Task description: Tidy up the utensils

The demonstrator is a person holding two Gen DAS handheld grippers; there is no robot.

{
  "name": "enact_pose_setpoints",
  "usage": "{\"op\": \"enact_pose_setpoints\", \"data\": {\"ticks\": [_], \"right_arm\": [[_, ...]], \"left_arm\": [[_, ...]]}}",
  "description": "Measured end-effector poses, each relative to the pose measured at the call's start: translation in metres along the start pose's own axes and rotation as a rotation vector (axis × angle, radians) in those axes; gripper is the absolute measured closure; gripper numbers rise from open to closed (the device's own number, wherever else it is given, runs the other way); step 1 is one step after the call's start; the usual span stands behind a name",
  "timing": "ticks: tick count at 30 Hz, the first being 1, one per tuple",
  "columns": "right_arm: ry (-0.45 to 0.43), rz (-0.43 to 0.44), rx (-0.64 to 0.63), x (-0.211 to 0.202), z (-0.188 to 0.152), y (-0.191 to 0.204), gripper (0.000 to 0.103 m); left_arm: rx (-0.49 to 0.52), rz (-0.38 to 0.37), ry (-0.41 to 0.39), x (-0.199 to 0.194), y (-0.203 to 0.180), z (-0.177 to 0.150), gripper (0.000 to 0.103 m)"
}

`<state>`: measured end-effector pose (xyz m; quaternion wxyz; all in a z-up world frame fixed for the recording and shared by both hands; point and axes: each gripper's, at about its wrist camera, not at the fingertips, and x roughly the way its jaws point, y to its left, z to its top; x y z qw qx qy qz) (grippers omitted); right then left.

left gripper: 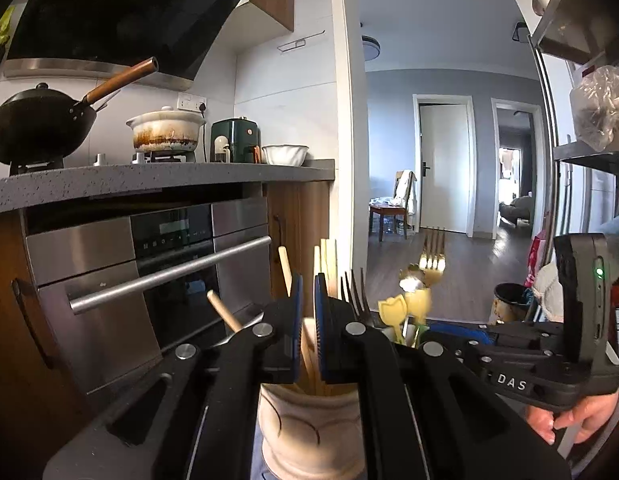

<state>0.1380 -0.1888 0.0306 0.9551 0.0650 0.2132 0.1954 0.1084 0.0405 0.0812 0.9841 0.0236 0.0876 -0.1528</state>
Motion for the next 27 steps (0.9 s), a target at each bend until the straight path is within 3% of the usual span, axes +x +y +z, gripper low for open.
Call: {"op": "enact_pose_setpoints", "data": {"ticks": [3,15,16,17,19,20,24,27], "right_arm": [[-0.008,0.0,-0.003,-0.008,-0.001,0.002,0.071],[-0.012,-0.061,-0.1,-0.058,-0.039,0.017,0.069],[-0.018,-0.076,-0.12,-0.062,-0.043,0.018,0.063],[-0.02,-0.082,-0.131,-0.064,-0.046,0.019,0.058],[-0.022,-0.096,-0.149,-0.067,-0.052,0.02,0.04],[-0.024,-0.104,-0.16,-0.068,-0.055,0.021,0.038],[-0.047,-0.137,-0.218,-0.074,-0.064,0.027,0.023],[-0.066,-0.134,-0.229,-0.077,-0.068,0.027,0.019]], "left_arm": [[-0.009,-0.006,0.016,-0.007,0.0,-0.003,0.097],[-0.026,-0.026,0.136,-0.044,0.0,-0.048,0.094],[-0.021,-0.027,0.147,-0.046,-0.001,-0.053,0.089],[-0.018,-0.023,0.158,-0.048,-0.001,-0.058,0.076],[-0.027,-0.019,0.159,-0.054,0.0,-0.066,0.052],[-0.031,-0.016,0.15,-0.057,0.0,-0.068,0.045],[0.008,0.003,0.129,-0.068,-0.005,-0.076,0.031],[0.011,0.001,0.117,-0.072,-0.006,-0.08,0.023]]}}
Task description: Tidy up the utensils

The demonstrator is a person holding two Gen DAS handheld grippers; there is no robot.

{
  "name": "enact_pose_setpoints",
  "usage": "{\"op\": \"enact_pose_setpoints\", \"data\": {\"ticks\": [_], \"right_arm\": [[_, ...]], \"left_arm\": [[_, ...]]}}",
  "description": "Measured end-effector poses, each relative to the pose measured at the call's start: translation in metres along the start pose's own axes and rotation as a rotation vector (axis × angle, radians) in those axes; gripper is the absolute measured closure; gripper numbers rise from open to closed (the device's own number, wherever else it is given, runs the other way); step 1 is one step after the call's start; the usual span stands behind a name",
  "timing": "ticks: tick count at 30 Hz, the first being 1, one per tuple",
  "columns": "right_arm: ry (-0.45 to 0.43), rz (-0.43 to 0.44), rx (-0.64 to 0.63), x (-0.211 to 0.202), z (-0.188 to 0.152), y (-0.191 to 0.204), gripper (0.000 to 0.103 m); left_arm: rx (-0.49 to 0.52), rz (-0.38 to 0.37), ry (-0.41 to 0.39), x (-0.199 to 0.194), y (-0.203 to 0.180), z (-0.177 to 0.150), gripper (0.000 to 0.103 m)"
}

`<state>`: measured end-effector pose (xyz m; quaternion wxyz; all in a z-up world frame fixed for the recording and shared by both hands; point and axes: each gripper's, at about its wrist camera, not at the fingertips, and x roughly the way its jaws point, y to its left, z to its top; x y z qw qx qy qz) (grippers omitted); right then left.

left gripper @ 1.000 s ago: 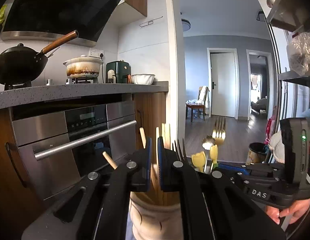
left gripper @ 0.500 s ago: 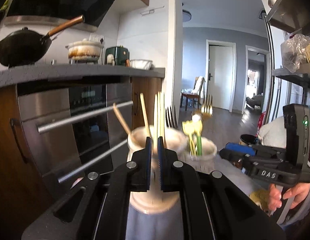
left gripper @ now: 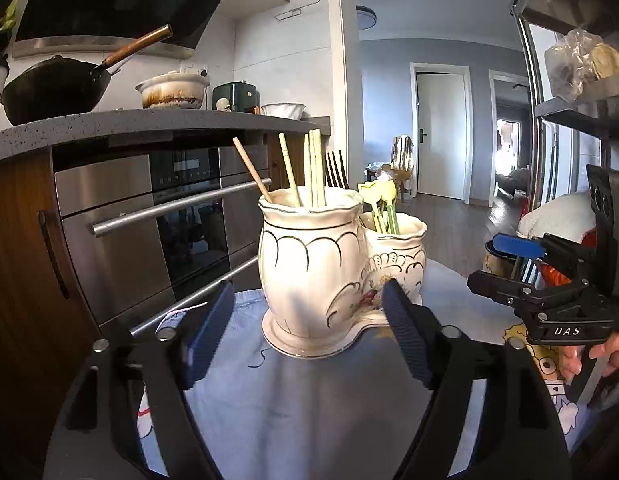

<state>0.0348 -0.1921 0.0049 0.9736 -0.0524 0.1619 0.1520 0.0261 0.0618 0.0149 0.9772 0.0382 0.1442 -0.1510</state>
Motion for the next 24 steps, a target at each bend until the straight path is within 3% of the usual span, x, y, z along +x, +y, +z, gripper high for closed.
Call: {"op": "enact_pose_setpoints", "data": {"ticks": [7,24], "right_arm": [[-0.062,0.008,0.035,-0.01,0.0,-0.008,0.008],[-0.085,-0.017,0.054,-0.017,-0.002,-0.01,0.008]], "left_arm": [[-0.019,0.003,-0.016,-0.005,0.002,-0.002,0.008],[0.015,0.032,-0.05,-0.013,-0.004,-0.002,0.006]]}}
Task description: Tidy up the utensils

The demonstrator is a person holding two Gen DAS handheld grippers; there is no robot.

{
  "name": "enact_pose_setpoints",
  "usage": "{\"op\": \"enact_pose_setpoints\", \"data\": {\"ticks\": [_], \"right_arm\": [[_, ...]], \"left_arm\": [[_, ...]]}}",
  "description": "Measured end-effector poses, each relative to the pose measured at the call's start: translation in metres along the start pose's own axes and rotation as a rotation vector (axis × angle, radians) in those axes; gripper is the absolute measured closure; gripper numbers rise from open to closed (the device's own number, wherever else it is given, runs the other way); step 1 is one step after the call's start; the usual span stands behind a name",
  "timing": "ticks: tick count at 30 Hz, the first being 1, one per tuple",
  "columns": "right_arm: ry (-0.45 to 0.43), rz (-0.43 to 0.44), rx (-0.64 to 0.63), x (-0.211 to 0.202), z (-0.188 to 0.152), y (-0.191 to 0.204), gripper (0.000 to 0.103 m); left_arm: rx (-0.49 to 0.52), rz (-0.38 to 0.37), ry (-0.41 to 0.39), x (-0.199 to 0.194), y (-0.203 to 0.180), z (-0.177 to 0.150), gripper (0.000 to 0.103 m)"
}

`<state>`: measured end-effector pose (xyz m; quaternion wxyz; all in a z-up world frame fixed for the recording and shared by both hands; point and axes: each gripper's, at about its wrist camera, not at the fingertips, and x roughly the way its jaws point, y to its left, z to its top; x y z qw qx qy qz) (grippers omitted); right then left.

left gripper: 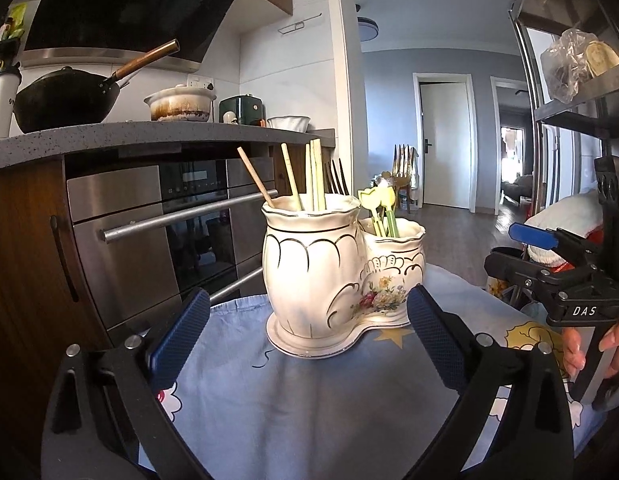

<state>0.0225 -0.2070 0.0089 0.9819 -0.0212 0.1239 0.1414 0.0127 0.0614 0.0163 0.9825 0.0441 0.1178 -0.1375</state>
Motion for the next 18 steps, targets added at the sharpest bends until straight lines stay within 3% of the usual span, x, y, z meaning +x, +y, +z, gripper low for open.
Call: {"op": "enact_pose_setpoints", "data": {"ticks": [18], "right_arm": [[-0.001,-0.004,0.0,0.0001,0.0002,0.0011,0.008]], "left_arm": [[-0.009,0.005,0.003,-0.0002,0.0013,-0.0004,0.006]]}}
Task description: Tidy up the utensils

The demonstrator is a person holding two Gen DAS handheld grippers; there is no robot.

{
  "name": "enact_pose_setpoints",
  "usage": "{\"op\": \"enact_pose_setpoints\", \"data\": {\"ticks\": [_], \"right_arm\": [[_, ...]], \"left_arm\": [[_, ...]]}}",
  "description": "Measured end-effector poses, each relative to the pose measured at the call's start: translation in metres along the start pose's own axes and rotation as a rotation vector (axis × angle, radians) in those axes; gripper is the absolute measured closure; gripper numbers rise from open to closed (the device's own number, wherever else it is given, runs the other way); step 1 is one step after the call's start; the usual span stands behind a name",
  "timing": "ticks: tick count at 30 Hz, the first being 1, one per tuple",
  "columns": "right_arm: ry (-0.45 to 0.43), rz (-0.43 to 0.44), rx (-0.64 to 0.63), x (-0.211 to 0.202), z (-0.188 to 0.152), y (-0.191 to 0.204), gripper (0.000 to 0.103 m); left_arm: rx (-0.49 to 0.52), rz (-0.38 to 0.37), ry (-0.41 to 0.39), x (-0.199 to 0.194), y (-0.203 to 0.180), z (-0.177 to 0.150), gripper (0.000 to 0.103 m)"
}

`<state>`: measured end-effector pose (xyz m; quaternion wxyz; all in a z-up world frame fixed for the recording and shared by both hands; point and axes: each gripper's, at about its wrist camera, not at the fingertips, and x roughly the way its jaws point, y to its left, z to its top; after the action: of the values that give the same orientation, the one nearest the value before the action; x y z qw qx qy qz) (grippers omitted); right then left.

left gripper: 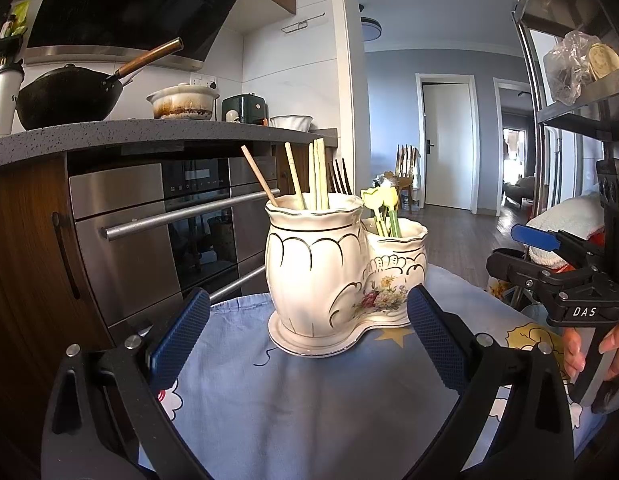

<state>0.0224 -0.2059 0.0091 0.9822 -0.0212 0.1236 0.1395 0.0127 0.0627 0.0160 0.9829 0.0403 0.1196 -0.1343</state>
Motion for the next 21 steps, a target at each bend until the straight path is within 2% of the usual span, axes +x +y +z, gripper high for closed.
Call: {"op": "enact_pose_setpoints", "data": {"ticks": [21], "right_arm": [[0.001,0.0,0.0,0.0002,0.0,-0.0001,0.008]], "left_arm": [[0.005,0.0,-0.004,-0.0006,-0.0006,0.0001,0.006]]}}
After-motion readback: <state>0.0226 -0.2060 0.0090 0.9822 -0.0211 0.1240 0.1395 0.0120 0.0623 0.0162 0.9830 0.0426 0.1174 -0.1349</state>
